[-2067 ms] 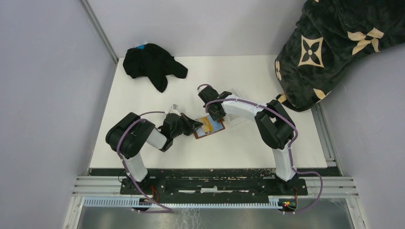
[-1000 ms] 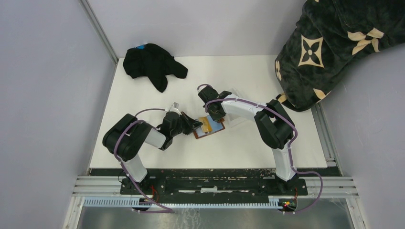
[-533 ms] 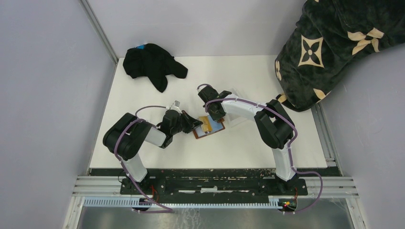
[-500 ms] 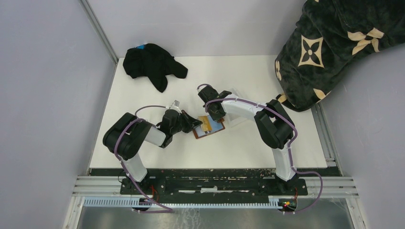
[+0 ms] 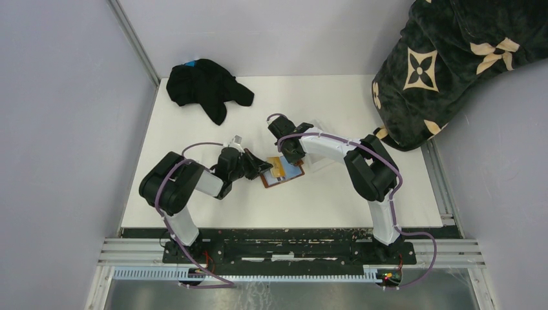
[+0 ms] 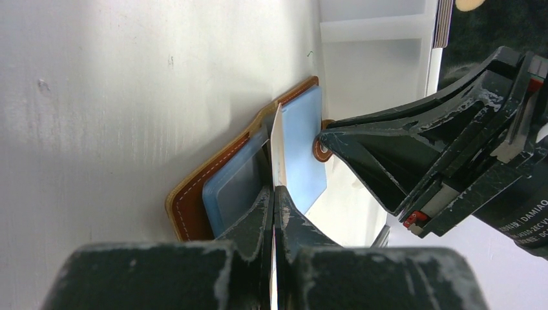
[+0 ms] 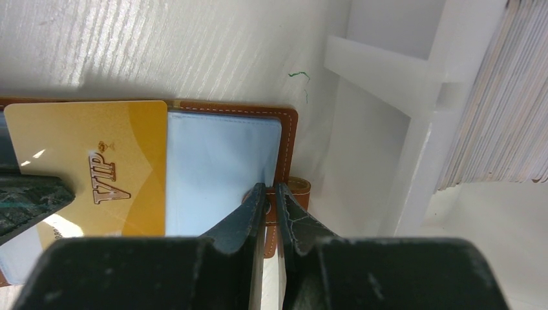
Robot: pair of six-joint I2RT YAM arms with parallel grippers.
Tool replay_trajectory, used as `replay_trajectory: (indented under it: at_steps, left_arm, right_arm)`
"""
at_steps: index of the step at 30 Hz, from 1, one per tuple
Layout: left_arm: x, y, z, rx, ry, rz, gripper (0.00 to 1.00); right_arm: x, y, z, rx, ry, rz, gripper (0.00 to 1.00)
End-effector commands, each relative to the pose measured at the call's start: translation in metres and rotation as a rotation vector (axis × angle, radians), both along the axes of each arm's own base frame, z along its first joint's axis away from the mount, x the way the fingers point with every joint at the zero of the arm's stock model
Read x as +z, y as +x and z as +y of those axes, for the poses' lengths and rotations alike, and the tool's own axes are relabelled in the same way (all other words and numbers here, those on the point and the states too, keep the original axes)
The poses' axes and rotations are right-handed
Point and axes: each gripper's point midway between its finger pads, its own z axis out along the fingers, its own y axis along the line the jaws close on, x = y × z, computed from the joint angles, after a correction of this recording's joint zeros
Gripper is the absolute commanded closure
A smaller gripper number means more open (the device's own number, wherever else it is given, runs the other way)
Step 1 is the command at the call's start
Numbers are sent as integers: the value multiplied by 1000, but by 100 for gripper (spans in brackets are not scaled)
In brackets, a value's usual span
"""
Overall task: Put the credit cards into the card holder
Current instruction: Insert the credit card into the card holder.
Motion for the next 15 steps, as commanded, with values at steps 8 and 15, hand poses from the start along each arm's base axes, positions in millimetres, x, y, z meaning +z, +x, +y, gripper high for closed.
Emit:
replay_trajectory:
  at_steps: [8, 15]
  left_arm:
    - [-11, -10, -13, 10, -34, 38, 97]
    - [-12, -13, -17, 56, -31, 72, 97]
  right_arm:
    - [4, 5, 4, -11, 21, -14, 84]
    - [4, 4, 3, -15, 21, -11, 84]
